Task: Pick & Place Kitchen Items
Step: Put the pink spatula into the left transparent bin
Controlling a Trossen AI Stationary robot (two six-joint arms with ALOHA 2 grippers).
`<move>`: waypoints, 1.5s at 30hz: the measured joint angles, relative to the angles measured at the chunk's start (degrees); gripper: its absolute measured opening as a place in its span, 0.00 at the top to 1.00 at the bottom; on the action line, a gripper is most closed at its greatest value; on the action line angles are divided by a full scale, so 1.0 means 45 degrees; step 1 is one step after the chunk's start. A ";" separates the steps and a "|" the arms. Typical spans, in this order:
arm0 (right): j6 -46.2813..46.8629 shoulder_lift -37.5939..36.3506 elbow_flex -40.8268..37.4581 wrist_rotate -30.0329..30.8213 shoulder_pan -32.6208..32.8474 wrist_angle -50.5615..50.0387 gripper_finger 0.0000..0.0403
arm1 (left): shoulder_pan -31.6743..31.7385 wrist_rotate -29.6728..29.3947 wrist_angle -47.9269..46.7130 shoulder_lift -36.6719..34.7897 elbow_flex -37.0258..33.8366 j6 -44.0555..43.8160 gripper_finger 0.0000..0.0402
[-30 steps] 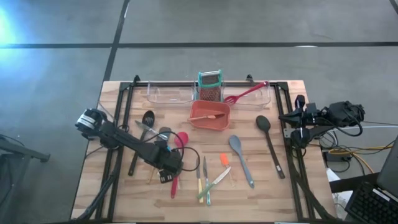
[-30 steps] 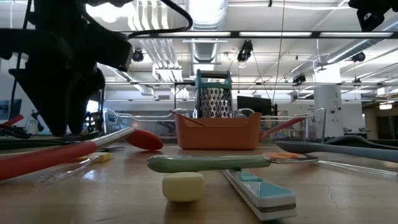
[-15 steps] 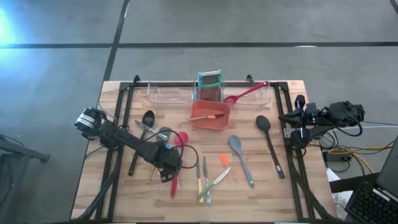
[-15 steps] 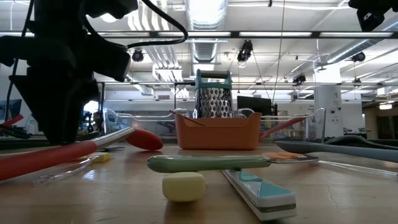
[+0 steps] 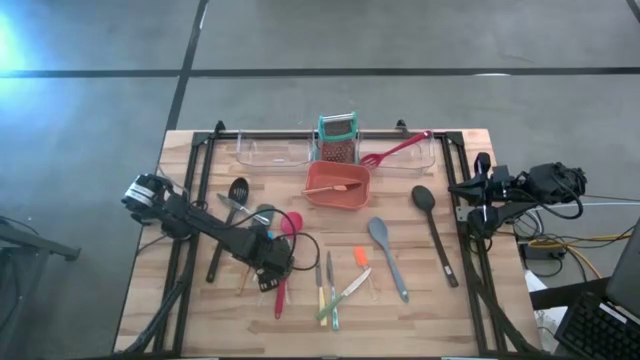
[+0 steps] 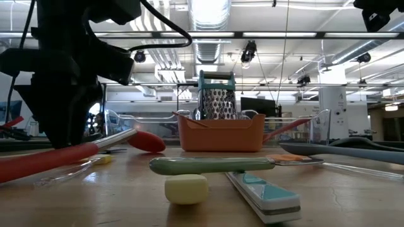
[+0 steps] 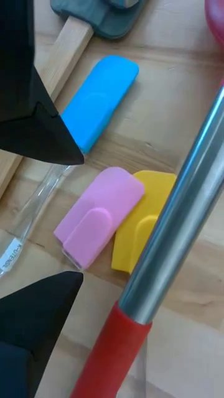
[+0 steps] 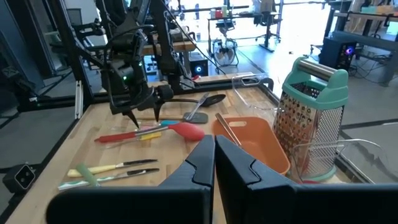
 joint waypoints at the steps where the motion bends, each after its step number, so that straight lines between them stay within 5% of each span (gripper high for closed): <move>1: 0.0000 0.0000 -0.0001 0.0000 0.0001 0.0000 0.98 | 0.0001 -0.0053 0.0001 0.0044 0.0000 0.0006 0.25; 19: 0.0000 -0.0005 -0.0003 0.0000 -0.0003 0.0005 0.98 | 0.0055 0.0173 0.1311 0.0557 -0.0730 0.0204 0.29; 27: 0.0000 -0.0005 -0.0003 0.0000 -0.0003 0.0008 0.98 | 0.0068 0.0252 0.1304 0.0557 -0.0741 0.0101 0.49; 39: 0.0000 -0.0005 0.0001 0.0000 -0.0003 0.0010 0.98 | 0.0068 0.0574 0.1222 0.0598 -0.0304 -0.0216 0.93; 45: 0.0000 -0.0005 -0.0001 0.0000 -0.0001 0.0010 0.98 | 0.0068 0.0895 0.1033 0.0234 -0.0204 -0.0635 0.93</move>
